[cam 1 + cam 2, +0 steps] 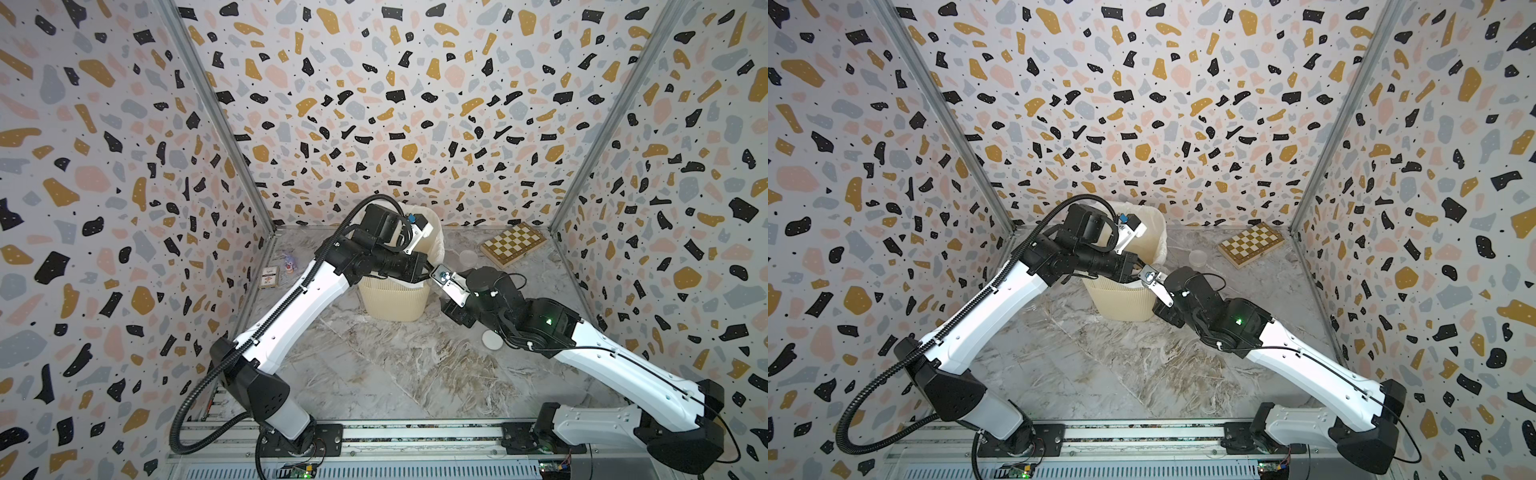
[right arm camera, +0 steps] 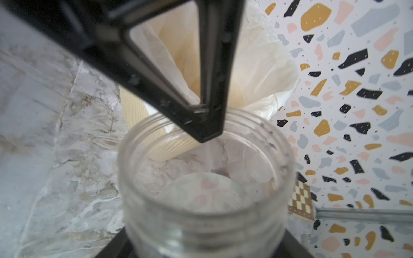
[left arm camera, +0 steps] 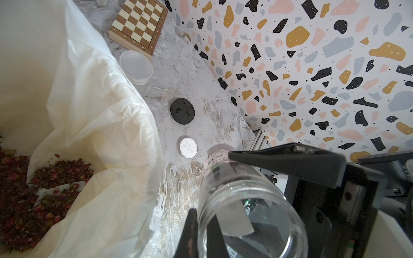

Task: Empty the moldy dried flower tea in the jars
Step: Pour the moldy dried flower tea into the trash bin.

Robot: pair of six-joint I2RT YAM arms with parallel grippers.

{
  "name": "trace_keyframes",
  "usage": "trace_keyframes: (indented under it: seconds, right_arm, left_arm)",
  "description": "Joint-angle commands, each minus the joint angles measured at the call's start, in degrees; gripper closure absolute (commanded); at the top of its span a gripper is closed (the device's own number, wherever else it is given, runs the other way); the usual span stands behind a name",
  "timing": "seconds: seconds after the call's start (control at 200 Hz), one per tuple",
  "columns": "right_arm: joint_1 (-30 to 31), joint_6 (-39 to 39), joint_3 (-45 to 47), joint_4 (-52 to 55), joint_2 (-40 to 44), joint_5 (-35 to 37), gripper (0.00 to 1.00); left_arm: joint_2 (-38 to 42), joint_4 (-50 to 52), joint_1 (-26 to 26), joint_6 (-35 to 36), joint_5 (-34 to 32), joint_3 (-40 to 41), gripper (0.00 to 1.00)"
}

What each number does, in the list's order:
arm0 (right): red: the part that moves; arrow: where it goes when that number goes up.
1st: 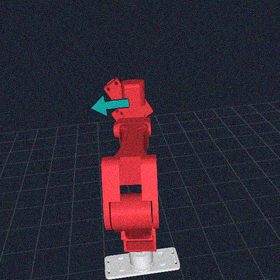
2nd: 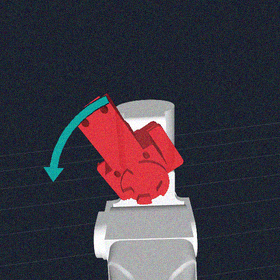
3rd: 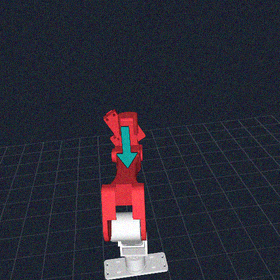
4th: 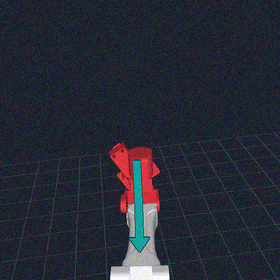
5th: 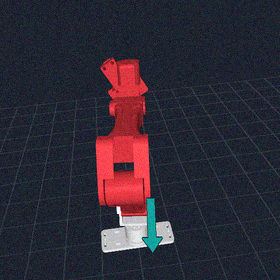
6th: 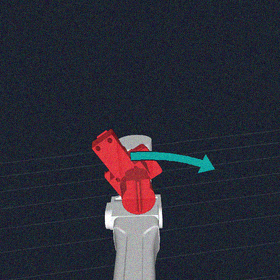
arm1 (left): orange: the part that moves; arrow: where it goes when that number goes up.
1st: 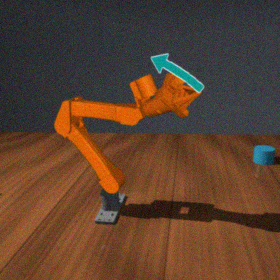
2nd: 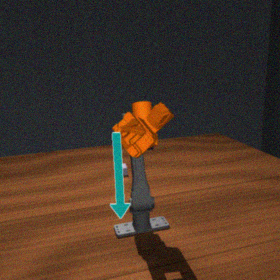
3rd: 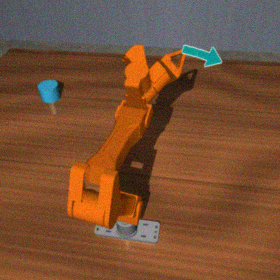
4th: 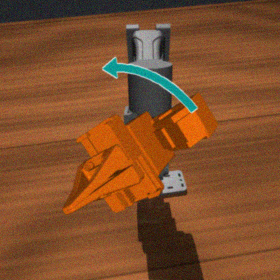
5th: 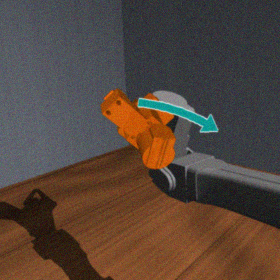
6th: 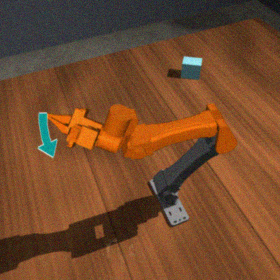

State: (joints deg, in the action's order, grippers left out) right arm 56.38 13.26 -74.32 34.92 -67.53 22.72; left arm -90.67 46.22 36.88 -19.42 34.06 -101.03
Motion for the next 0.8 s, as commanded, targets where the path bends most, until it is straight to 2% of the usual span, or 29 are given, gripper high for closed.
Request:
trace_keyframes:
  seconds: [0.0,0.175,0.335,0.461,0.671,0.796]
  right_arm:
    - [0.3,-0.6,-2.1,-1.0,1.7,0.3,0.16]
    - [0.3,-1.1,-1.7,-1.1,3.2,0.4,0.0]
    - [-0.5,-1.5,-3.0,0.3,5.2,-0.8,0.0]
    - [-3.4,-2.5,-4.1,1.7,7.2,-3.5,0.01]
    - [-10.9,-8.0,-8.0,0.6,12.4,-14.3,0.0]
    - [-16.8,-13.7,-12.3,2.2,11.5,-18.7,0.0]
  left_arm:
    - [-0.1,-1.3,-0.1,-0.9,1.4,-1.5,1.0]
    - [-0.2,-1.5,-0.2,-1.1,1.2,-1.8,1.0]
    - [-0.5,-1.6,-0.6,-1.0,1.3,-2.4,1.0]
    - [-1.3,-0.9,-1.0,-0.6,1.1,-4.0,1.0]
    - [-1.9,-3.5,-2.7,-3.1,-0.2,-8.2,1.0]
    - [-4.6,-3.2,-3.0,-4.5,-0.5,-14.4,1.0]
